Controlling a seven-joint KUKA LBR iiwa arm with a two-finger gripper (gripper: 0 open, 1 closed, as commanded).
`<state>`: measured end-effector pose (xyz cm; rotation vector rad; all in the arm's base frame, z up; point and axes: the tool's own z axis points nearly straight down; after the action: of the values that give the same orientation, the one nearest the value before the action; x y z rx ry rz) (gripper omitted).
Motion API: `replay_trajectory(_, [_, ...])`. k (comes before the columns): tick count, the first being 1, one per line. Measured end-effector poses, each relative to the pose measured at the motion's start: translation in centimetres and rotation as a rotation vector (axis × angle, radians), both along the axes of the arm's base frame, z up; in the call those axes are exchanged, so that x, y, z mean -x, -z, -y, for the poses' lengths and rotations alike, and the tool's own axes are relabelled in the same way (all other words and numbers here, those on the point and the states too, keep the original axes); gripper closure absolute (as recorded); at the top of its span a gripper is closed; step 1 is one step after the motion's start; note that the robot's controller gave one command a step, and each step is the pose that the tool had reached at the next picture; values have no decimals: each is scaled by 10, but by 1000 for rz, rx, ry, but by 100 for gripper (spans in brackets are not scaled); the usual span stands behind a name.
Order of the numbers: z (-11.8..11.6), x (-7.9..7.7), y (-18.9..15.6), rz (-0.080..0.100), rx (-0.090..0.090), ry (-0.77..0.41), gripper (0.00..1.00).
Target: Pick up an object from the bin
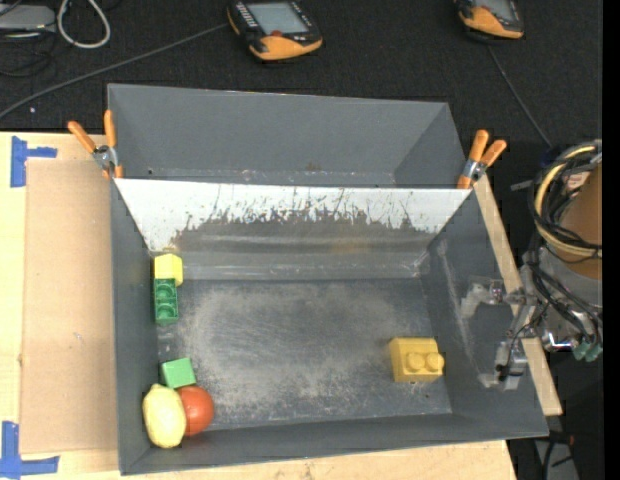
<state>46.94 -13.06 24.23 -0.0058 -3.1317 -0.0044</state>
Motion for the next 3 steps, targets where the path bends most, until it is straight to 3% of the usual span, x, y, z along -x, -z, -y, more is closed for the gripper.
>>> replay_trajectory(1, [-1, -2, -4, 8, 2, -6, 0])
replay_trajectory(2, [2, -21, 105, 11, 3, 36, 0])
replay_trajectory(3, [-1, -22, 139, 10, 3, 17, 0])
